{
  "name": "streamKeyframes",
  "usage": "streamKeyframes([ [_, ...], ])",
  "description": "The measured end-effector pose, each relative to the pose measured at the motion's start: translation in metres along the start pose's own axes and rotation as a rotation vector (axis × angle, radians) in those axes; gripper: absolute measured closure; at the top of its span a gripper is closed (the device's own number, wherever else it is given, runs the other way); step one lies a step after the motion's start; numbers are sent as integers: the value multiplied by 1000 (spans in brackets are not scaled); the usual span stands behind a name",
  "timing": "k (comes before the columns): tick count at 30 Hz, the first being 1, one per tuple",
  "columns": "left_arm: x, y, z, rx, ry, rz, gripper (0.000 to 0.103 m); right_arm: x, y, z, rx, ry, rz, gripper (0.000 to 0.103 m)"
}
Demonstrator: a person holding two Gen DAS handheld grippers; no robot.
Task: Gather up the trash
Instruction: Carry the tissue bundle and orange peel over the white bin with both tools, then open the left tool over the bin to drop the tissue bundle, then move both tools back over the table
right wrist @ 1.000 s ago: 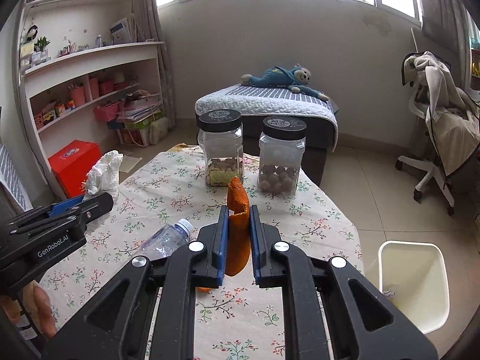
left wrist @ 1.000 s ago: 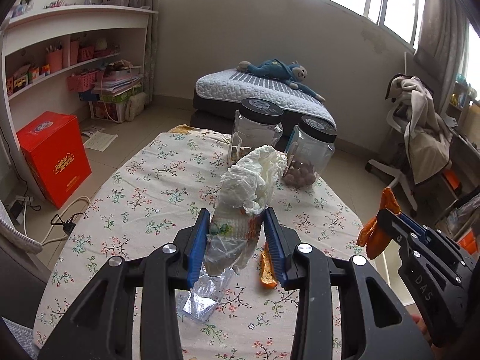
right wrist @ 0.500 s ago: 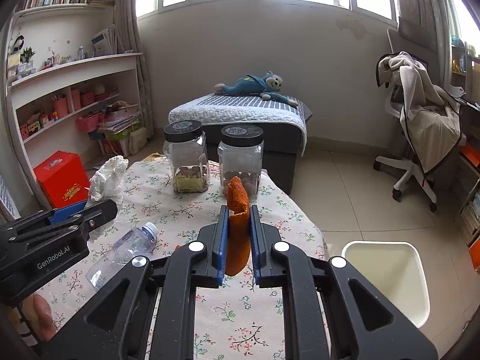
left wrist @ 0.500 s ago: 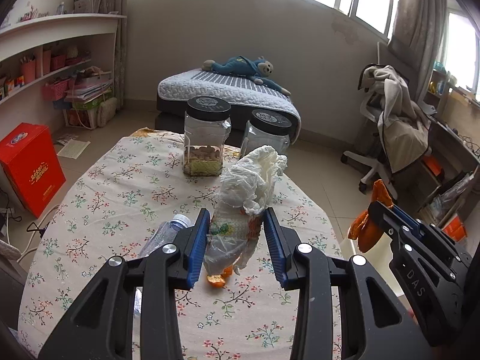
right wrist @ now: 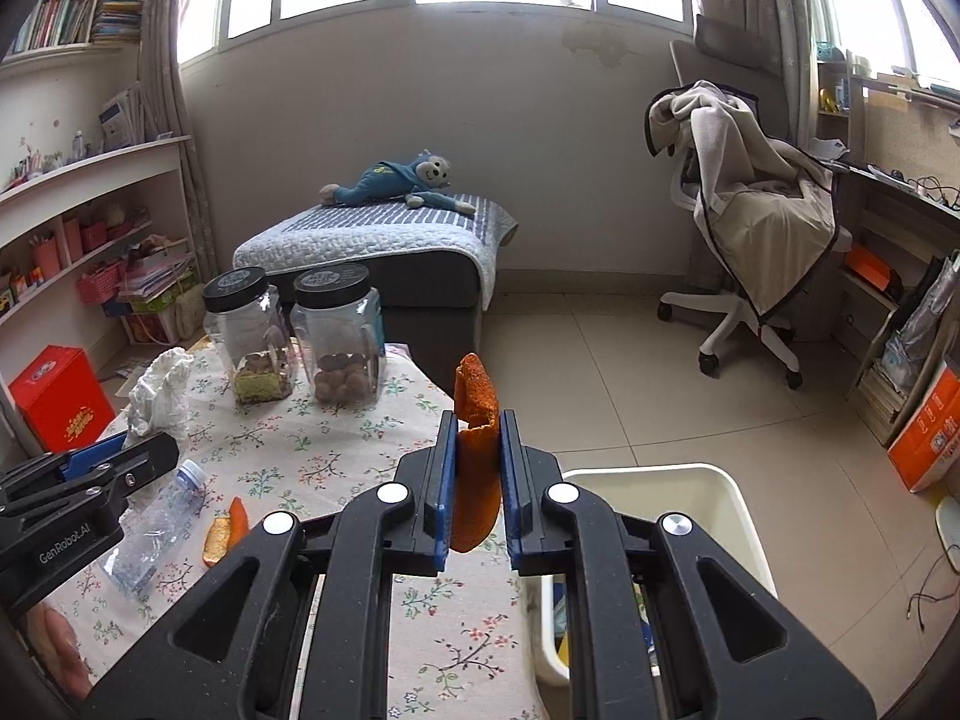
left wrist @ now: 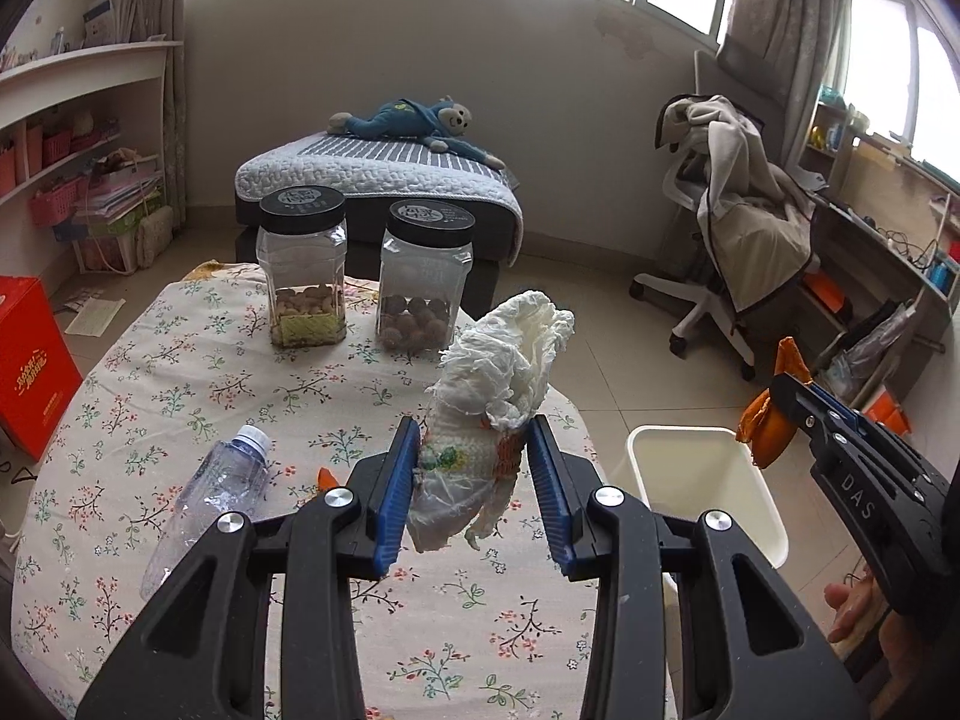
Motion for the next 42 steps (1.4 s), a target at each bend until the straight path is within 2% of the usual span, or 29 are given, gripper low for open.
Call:
streamKeyframes([
  [6, -10, 0, 34, -30, 36, -19, 65, -3, -6, 51, -72, 83, 0, 90],
  [8, -13, 0, 49, -42, 53, -24, 65, 0, -8, 66, -95, 110, 2, 86],
  [9, -15, -1, 57, -49, 61, -27, 65, 1, -9, 74, -110, 126, 5, 73],
  [10, -17, -1, 66, -57, 71, -29, 65, 4, -10, 83, -132, 147, 19, 55],
  [11, -18, -1, 74, -64, 81, -32, 65, 9, -10, 91, -153, 164, 33, 50],
  [14, -24, -1, 102, -85, 113, -43, 65, 16, -12, 115, -204, 202, 43, 43],
  [16, -27, -1, 119, -100, 132, -50, 65, 22, -11, 130, -236, 248, 59, 29],
  [19, -31, 0, 144, -120, 161, -60, 65, 31, -11, 149, -273, 321, 86, 15],
  [22, -35, 1, 167, -132, 184, -73, 65, 40, -10, 165, -294, 389, 112, 7],
  [28, -39, 1, 202, -146, 228, -86, 65, 50, -2, 196, -348, 474, 95, 7],
  [35, -53, -8, 242, -137, 265, -117, 63, 67, 5, 226, -443, 512, 116, 7],
  [37, -62, -11, 254, -135, 273, -166, 52, 70, 5, 230, -463, 526, 125, 7],
  [38, -63, -14, 257, -127, 275, -173, 51, 72, 6, 231, -467, 531, 126, 7],
  [42, -50, -23, 254, -152, 242, -109, 37, 73, 6, 224, -439, 535, 126, 7],
])
Point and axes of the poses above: each gripper's, at about its wrist camera, not at the fingertips, and x roughly against the way its jaws point, z to its right, y to its underside, the point moved 5 cm from there along -x, roughly the way its jaws point
